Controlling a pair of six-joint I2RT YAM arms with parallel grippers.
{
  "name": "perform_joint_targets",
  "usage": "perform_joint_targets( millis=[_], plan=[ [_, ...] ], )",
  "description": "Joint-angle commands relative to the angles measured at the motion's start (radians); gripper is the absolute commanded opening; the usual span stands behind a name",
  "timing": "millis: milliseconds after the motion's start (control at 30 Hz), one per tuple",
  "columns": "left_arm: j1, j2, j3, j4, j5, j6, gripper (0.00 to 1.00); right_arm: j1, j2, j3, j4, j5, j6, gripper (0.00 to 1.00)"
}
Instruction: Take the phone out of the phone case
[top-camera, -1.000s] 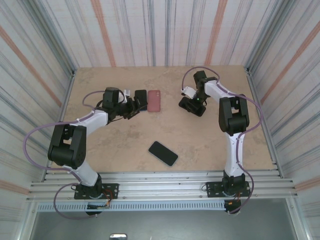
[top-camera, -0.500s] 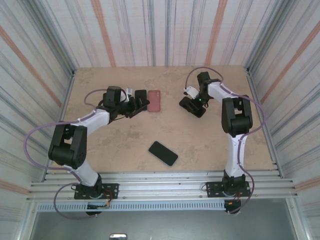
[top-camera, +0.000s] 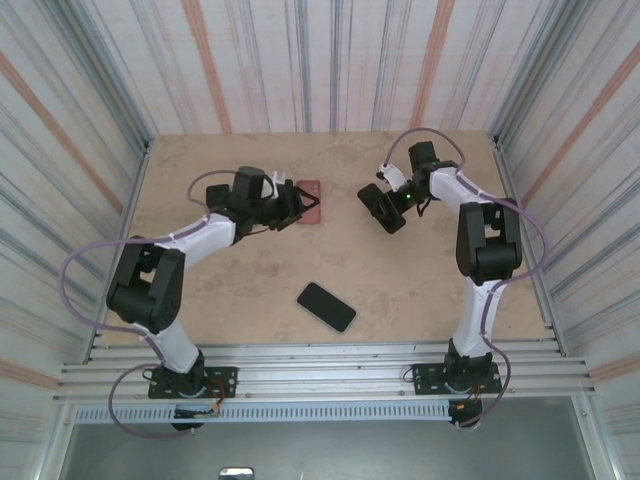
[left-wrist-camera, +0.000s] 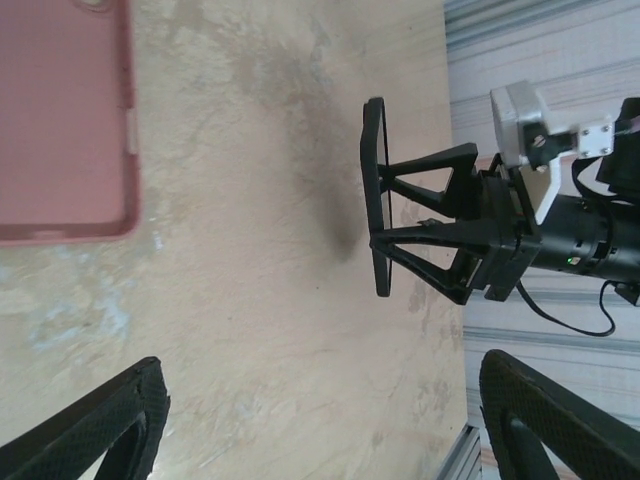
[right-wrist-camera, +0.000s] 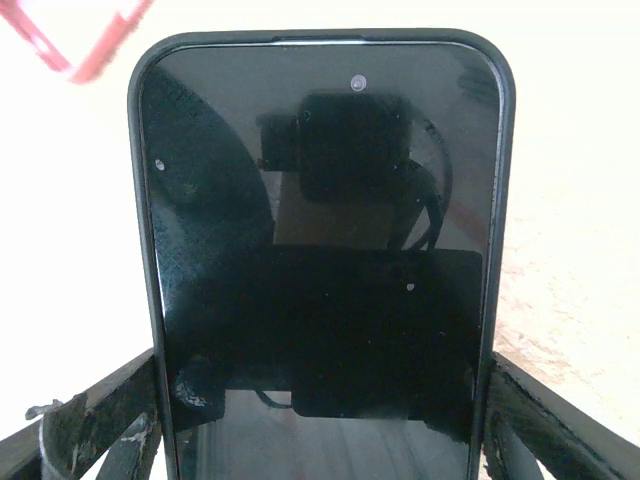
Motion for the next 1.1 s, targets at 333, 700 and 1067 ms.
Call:
perform_joint_targets(
  millis=[333,700,1067],
  plan=[
    [-0.131,0.178,0.215,0.075,-0.117,-0.055,0.73,0.054,-0.163,-0.080,0.104,-0.136,0.179,0.55],
    [-0.158,0.237,0.278,0.069,-0.145,-0.060,0.58,0.097,-0.199,-0.123,0.150,-0.162,0.234,0.54],
    [-0.171,0.285,0.330,0.058,-0.121,-0.066,0.40,0.117,-0.196,-0.117,0.172,-0.177,0.258,0.54]
  ],
)
